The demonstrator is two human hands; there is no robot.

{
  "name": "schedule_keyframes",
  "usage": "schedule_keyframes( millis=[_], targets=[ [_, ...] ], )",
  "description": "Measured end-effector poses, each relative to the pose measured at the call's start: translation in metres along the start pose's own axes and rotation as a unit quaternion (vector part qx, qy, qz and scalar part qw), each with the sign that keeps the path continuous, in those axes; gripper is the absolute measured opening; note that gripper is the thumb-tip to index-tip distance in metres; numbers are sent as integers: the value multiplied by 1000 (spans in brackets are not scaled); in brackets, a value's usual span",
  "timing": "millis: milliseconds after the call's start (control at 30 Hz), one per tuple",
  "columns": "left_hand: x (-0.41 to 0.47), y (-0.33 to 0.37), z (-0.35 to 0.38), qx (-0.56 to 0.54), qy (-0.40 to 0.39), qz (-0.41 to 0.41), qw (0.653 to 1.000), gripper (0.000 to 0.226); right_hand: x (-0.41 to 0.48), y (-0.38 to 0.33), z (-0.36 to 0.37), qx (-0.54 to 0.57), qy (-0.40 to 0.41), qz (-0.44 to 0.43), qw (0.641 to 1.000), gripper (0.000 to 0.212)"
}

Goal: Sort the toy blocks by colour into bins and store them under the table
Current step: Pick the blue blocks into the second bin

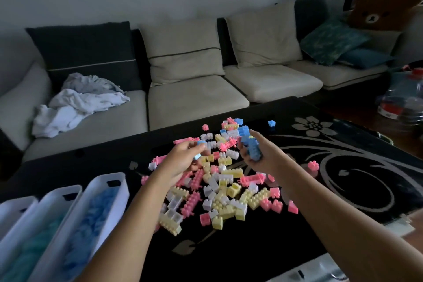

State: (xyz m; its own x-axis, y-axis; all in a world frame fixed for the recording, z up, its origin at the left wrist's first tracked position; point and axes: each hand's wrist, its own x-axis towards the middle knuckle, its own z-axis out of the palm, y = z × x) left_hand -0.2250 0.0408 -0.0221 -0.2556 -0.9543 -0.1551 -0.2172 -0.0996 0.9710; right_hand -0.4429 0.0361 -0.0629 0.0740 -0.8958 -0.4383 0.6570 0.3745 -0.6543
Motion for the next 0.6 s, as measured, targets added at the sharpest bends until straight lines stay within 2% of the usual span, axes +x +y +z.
schedule_keyframes(
  millis=[100,233,367,433,500,600],
  targets=[
    [-39,-8,-41,-52,33,-22,998,10,-14,22,46,-33,-70,54,995,38],
    [-83,-33,-100,69,100,-36,992,5,-23,56,107,-138,-132,74,979,35],
    [-118,-57,-155,233,193,-48,952,21,-26,104,170,-201,-140,107,964,37],
    [-130,-68,-169,277,222,-59,933,18,-26,129,197,-206,-151,127,958,37],
    [-144,-74,-174,314,224,-85,919,13,-25,150,220,-190,-147,145,960,35],
    [-155,-85,-178,334,214,-103,912,18,-26,166,243,-179,-135,132,966,30]
  ],
)
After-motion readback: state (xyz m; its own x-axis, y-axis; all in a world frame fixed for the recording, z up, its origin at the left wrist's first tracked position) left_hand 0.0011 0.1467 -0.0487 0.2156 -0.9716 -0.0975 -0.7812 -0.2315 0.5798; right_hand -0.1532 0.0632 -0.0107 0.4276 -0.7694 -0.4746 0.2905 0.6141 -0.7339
